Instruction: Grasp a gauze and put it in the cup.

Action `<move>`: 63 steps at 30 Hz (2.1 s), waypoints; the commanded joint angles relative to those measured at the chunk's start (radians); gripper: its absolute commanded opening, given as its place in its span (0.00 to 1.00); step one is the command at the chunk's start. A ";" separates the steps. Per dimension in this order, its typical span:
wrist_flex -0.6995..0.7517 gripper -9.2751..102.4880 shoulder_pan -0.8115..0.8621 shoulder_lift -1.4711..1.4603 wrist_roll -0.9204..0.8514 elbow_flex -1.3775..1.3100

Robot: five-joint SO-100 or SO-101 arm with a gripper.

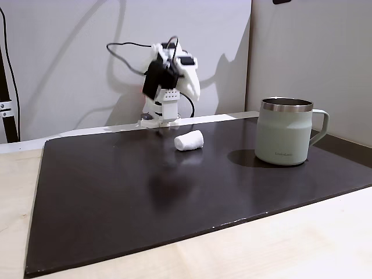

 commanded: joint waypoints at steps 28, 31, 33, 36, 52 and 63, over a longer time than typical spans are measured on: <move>0.692 0.28 0.176 -1.164 -0.169 -1.209; 0.775 0.33 0.178 -1.296 -0.201 -1.296; 0.782 0.38 0.173 -1.330 -0.221 -1.304; 0.782 0.39 0.163 -1.348 -0.225 -1.299; 0.600 0.39 0.183 -1.545 -0.219 -1.141; 0.476 0.39 0.195 -1.735 -0.215 -1.117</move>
